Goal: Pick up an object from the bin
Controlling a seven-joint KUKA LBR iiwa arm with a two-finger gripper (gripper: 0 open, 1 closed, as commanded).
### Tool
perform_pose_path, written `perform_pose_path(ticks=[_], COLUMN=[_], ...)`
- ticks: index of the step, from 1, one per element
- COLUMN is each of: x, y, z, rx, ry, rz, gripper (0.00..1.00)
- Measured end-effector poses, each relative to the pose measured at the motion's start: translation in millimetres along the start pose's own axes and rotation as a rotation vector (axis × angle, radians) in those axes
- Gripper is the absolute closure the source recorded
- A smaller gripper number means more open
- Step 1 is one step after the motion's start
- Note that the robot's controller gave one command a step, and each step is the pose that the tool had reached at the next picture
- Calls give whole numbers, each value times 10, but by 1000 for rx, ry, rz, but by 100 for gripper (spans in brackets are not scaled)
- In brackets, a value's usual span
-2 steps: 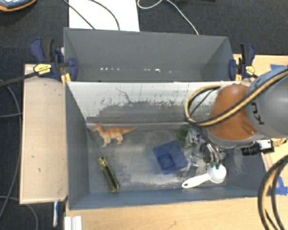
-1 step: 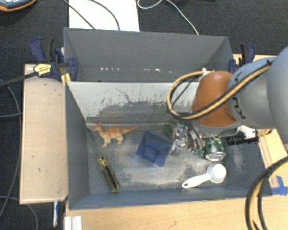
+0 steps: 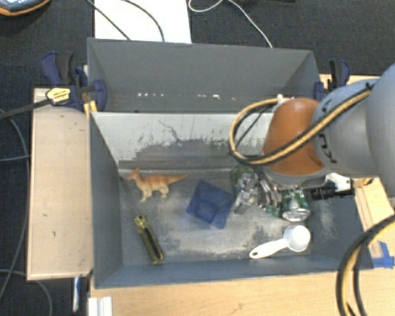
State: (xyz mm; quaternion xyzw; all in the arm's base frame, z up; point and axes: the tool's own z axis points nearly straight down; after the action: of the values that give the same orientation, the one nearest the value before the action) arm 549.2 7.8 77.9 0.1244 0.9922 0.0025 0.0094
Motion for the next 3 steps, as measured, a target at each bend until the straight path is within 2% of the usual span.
perform_pose_path(ticks=[1,3], x=[20,25], y=[-3,-3], z=[-32,-263], rx=[1,2], ry=[7,9], rz=[-1,-3], gripper=[100,100])
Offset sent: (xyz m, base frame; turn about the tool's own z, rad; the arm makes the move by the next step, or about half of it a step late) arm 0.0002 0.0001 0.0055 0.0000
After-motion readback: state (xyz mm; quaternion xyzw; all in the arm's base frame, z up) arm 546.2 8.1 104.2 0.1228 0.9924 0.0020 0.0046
